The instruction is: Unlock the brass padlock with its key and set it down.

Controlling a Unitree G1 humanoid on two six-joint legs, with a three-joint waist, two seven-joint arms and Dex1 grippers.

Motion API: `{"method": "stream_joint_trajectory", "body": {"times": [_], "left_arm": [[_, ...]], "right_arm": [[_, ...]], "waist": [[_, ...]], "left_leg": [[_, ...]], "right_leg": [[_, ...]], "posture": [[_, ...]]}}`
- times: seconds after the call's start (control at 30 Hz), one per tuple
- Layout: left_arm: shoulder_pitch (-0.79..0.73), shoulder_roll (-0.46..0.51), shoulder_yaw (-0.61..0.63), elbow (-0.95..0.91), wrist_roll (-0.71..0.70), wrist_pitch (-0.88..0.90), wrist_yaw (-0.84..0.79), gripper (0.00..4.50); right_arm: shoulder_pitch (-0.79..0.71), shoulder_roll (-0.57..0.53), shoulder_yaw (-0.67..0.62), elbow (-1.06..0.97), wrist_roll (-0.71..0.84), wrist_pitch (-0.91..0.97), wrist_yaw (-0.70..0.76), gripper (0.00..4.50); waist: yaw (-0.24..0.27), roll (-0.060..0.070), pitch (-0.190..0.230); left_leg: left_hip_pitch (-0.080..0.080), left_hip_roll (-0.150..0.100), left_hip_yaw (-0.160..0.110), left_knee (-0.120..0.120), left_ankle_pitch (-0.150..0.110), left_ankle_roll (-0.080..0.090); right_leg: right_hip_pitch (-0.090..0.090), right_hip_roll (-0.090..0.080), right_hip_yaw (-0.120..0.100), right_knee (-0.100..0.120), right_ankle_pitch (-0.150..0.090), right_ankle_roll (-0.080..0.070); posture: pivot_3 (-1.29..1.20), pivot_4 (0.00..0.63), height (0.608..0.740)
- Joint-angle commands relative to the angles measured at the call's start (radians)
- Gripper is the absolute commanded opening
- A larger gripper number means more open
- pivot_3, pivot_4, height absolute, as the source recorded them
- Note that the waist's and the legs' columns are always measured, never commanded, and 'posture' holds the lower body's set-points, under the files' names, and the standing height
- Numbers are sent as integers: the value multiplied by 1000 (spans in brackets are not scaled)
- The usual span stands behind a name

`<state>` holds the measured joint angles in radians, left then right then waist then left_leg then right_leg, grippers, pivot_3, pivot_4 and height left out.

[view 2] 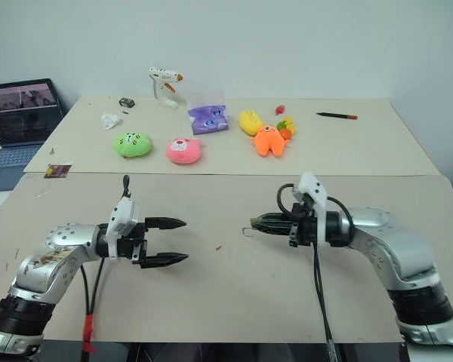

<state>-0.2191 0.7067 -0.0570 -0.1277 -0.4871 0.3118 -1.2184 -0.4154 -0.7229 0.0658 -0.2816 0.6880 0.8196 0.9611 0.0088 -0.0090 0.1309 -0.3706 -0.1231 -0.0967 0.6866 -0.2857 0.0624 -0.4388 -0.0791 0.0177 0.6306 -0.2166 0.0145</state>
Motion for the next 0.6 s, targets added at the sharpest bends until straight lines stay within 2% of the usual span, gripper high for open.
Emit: {"method": "stream_joint_trajectory", "body": {"times": [0.03,0.2,0.3,0.4,0.43,0.53,0.6], "left_arm": [[23,10,5,-32,48,-100,-18,4446],[34,-8,16,-41,73,-168,6,4446],[52,-16,16,-35,135,-249,48,4446],[63,-38,30,-43,138,-267,90,4446],[68,-38,28,-44,148,-281,95,4493],[87,-44,26,-57,154,-293,113,4500],[95,-49,26,-69,147,-287,127,4500]], "right_arm": [[-76,62,60,36,20,104,-23,94],[-189,187,61,186,75,347,-110,94],[-267,216,116,273,28,371,-97,94],[-312,233,150,367,-13,365,-86,94],[-319,232,165,393,-33,355,-78,594],[-330,227,197,459,-79,333,-56,1526],[-328,216,222,490,-118,306,-39,2358]], "waist": [[0,0,0],[1,0,0],[2,0,0],[1,0,0],[2,0,0],[1,0,0],[0,0,0]], "left_leg": [[0,0,0,-1,0,0],[0,0,0,-1,0,0],[0,0,0,-1,0,0],[0,0,0,-1,0,0],[0,0,0,-1,0,0],[0,-1,0,-1,0,0],[0,-1,0,-1,0,0]], "right_leg": [[0,0,0,0,0,0],[0,0,0,0,0,-1],[-1,0,-1,0,0,-1],[-1,0,-1,0,0,-1],[-1,0,-1,0,0,-1],[-1,0,-1,0,0,-1],[-1,0,-1,0,0,-1]], "posture": [[0,150,740],[0,150,740],[0,150,740],[0,150,740],[0,150,740],[0,150,740],[0,150,740]]}}
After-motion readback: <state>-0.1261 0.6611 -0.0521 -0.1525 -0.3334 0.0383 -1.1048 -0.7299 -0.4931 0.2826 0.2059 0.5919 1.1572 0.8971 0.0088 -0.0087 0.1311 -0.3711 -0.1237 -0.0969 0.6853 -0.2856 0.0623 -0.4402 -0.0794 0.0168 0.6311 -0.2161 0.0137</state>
